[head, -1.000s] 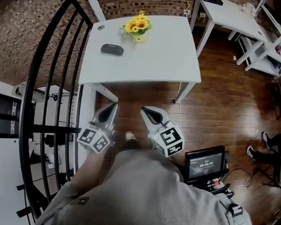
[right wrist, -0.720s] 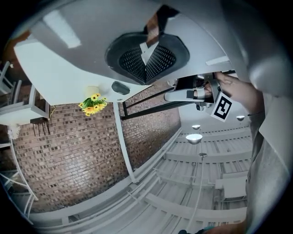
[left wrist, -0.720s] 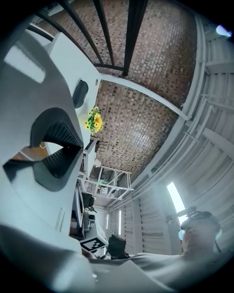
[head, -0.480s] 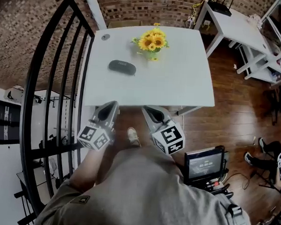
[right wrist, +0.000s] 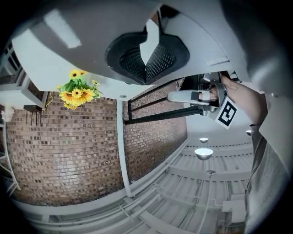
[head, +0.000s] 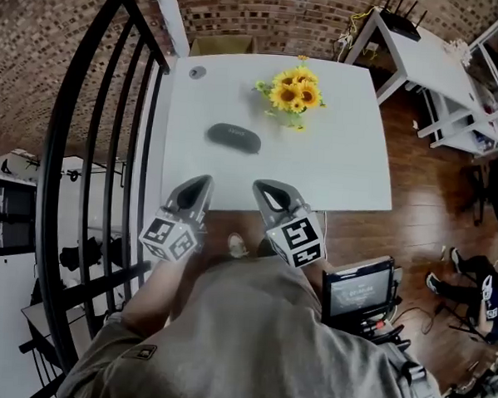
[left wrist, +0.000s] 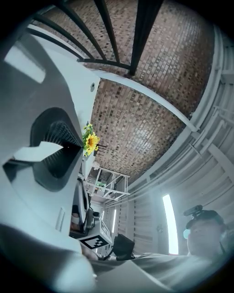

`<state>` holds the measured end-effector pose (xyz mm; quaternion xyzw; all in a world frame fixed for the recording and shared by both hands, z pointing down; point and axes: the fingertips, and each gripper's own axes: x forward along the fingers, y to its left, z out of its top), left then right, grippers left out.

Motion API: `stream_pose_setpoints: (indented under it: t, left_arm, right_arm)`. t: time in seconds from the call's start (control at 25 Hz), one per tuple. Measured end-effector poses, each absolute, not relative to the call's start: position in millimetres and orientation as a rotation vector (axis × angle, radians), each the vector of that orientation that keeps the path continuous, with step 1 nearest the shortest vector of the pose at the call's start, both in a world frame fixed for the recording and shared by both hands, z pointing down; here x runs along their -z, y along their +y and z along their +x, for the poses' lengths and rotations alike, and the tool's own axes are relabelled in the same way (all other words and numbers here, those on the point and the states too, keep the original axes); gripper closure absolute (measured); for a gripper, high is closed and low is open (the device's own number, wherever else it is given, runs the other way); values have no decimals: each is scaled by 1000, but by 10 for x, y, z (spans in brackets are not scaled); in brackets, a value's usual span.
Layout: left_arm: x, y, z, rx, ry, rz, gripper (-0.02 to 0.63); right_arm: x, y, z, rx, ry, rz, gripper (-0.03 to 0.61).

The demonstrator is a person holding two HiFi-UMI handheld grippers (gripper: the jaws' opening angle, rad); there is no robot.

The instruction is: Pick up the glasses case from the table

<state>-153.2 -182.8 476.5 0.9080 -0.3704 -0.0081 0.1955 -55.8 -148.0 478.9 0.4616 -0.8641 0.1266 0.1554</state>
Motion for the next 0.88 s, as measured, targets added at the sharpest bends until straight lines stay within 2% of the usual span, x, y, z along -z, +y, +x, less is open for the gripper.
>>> stream_pose_setpoints:
  t: [0.36, 0.44, 0.52, 0.72, 0.88]
  left_arm:
    - [-4974, -2138, -1540, -43, -1081, 2468, 617]
    - [-5009, -2180, -1529, -61, -1094, 2448, 617]
    - [-5038, -2217, -1509, -72, -1110, 2424, 617]
    - [-5144, -2302, -1600, -93, -1157, 2357, 617]
    - [-5234, -2259, -1813, -98, -1224, 2275, 617]
  right_arm:
    - [-5086, -2165, -665, -320, -2432, 1103, 558]
    - [-5202, -2292, -686, -323, -2415, 1018, 465]
    - [-5323, -2417, -683, -322, -2389, 943, 412]
    - [-5651, -2746, -746, -257, -2297, 790, 300]
    - [-5932, -2888, -889, -211, -2212, 645, 242]
